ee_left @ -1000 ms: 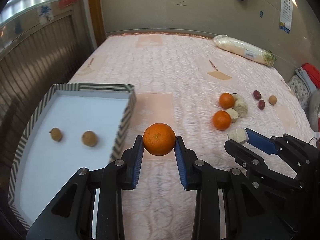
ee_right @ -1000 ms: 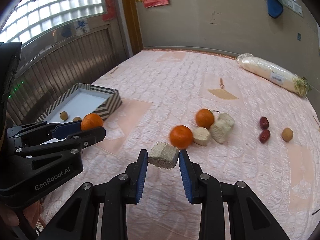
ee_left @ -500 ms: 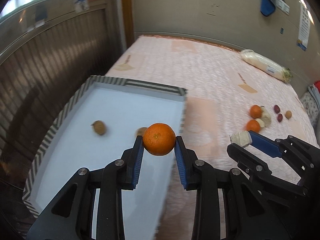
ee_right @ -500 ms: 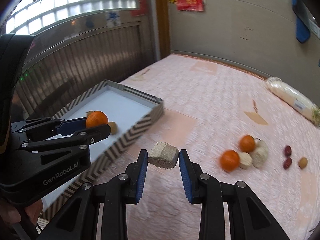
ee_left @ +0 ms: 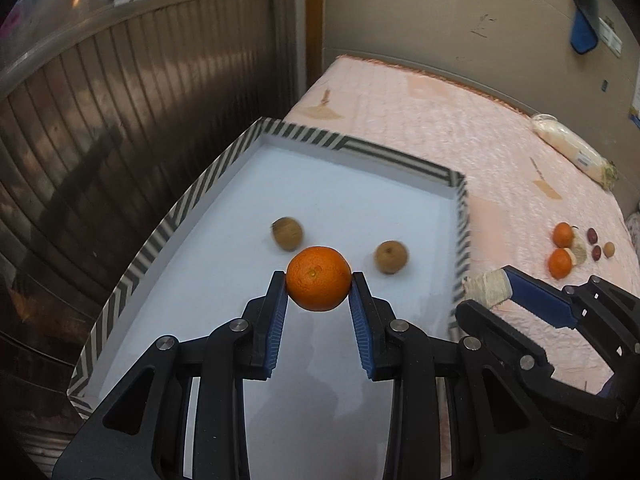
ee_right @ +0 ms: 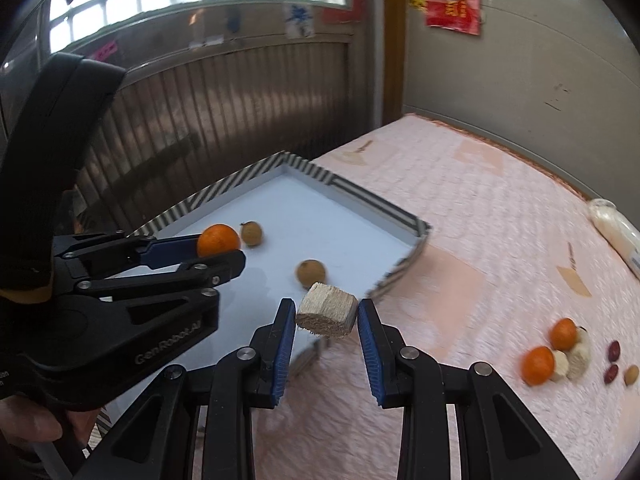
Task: Organize fruits
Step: 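Carry the orange and beige cube over the white tray and open both tools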
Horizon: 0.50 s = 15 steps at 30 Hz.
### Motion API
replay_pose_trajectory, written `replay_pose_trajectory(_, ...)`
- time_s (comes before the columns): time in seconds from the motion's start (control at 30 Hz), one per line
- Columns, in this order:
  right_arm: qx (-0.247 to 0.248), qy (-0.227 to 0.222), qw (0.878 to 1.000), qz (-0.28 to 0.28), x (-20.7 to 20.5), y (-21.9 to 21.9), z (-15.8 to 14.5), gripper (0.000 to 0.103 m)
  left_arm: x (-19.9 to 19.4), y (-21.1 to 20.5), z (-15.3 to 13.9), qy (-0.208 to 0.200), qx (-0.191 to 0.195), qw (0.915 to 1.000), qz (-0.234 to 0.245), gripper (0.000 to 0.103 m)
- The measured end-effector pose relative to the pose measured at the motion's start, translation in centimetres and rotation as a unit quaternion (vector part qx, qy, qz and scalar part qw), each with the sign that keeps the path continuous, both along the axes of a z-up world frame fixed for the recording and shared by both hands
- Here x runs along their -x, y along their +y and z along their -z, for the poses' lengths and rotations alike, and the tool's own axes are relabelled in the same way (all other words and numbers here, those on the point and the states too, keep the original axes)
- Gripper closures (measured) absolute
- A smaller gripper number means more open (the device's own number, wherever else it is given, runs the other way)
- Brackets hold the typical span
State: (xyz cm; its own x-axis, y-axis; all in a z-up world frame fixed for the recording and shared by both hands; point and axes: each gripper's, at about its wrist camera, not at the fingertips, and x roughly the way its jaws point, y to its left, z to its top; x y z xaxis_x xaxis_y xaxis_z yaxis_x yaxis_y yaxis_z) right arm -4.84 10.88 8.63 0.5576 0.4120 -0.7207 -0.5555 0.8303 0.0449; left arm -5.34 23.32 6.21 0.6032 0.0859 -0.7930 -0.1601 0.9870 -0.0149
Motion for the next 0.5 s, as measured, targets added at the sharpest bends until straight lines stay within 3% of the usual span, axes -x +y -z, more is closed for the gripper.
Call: replay_pose_trajectory(0.5,0.042,0.026,0.998,-0.047,-1.2,4.4,2.6,0.072,-0.6,2.8,2.6,0.04,0.01,0.9987,-0.031,0.072)
